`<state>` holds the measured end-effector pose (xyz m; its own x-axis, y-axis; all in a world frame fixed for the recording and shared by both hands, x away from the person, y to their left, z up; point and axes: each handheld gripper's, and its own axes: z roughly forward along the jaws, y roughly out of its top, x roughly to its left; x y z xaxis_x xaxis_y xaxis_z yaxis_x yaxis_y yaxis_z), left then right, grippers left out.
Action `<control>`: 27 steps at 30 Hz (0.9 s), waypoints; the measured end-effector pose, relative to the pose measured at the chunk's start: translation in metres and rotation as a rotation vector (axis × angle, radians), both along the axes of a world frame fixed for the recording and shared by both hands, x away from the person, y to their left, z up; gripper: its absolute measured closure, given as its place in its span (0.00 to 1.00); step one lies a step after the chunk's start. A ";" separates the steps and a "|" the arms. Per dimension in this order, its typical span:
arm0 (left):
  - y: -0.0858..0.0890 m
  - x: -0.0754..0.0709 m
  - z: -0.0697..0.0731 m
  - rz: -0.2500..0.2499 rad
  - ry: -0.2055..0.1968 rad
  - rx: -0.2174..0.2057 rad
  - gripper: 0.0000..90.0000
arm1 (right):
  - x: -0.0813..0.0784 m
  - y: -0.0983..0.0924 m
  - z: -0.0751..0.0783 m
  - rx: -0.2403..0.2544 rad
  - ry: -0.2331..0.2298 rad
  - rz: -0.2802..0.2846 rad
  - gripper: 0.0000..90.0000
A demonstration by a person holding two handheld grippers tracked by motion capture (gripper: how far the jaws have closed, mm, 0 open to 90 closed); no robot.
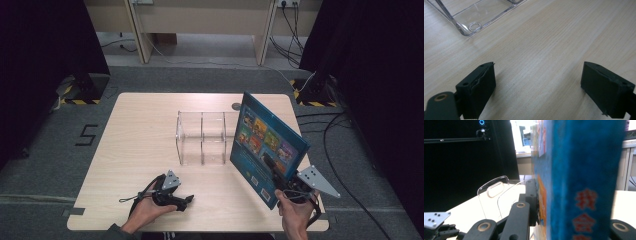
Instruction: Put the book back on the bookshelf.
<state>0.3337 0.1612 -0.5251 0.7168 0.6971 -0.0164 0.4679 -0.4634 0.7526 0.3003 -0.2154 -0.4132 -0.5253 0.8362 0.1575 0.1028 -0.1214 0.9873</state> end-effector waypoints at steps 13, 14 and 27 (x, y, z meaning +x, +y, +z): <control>0.000 -0.001 0.000 0.004 -0.001 0.000 0.13 | 0.026 0.017 0.007 0.002 -0.016 -0.033 0.91; 0.000 -0.001 0.000 0.004 -0.001 0.000 0.13 | 0.027 0.018 0.008 0.004 -0.015 -0.038 0.91; 0.000 -0.001 0.000 0.003 -0.001 0.000 0.13 | 0.053 0.040 0.007 -0.027 -0.035 -0.101 0.91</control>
<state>0.3327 0.1609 -0.5252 0.7150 0.6990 -0.0155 0.4682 -0.4622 0.7531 0.3533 -0.1757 -0.4064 -0.4430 0.8888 0.1174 0.0571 -0.1027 0.9931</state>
